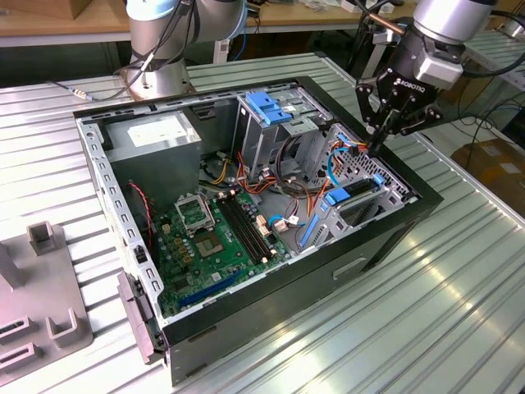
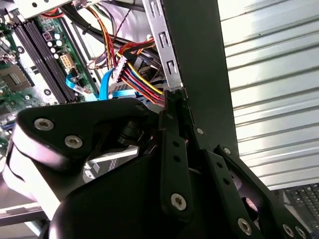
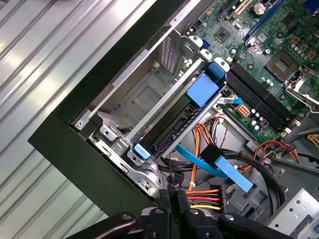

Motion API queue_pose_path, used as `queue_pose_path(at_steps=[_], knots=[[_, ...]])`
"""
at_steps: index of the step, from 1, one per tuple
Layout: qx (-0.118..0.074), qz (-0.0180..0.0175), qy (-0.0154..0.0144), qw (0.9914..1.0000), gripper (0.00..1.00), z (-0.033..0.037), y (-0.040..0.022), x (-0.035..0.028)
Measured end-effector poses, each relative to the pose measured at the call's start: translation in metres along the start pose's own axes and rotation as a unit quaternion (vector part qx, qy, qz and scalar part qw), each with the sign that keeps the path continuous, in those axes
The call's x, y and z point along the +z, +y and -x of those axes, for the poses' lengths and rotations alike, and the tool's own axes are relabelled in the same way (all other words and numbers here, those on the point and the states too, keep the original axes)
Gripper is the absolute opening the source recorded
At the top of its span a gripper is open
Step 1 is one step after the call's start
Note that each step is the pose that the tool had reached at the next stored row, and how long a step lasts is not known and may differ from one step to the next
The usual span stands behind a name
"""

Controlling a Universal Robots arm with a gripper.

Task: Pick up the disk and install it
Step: 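Insert the first disk wire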

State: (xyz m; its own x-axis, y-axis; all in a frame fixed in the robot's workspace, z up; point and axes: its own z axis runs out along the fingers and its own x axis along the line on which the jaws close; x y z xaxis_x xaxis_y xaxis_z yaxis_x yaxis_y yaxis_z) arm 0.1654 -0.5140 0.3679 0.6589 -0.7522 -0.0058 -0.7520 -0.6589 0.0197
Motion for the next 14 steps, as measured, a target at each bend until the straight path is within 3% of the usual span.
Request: queue_pose_path(at_steps=[3, 9, 13, 14], knots=[[0.026, -0.0002, -0.0006, 0.99965, 0.17, 0.0000, 0.0000, 0.0005], [0.071, -0.0004, -0.0014, 0.99749, 0.17, 0.0000, 0.0000, 0.0013], [0.105, -0.0006, -0.0021, 0.99450, 0.17, 0.0000, 0.0000, 0.0018], [0.115, -0.0007, -0.0023, 0.99338, 0.17, 0.0000, 0.0000, 0.0019]])
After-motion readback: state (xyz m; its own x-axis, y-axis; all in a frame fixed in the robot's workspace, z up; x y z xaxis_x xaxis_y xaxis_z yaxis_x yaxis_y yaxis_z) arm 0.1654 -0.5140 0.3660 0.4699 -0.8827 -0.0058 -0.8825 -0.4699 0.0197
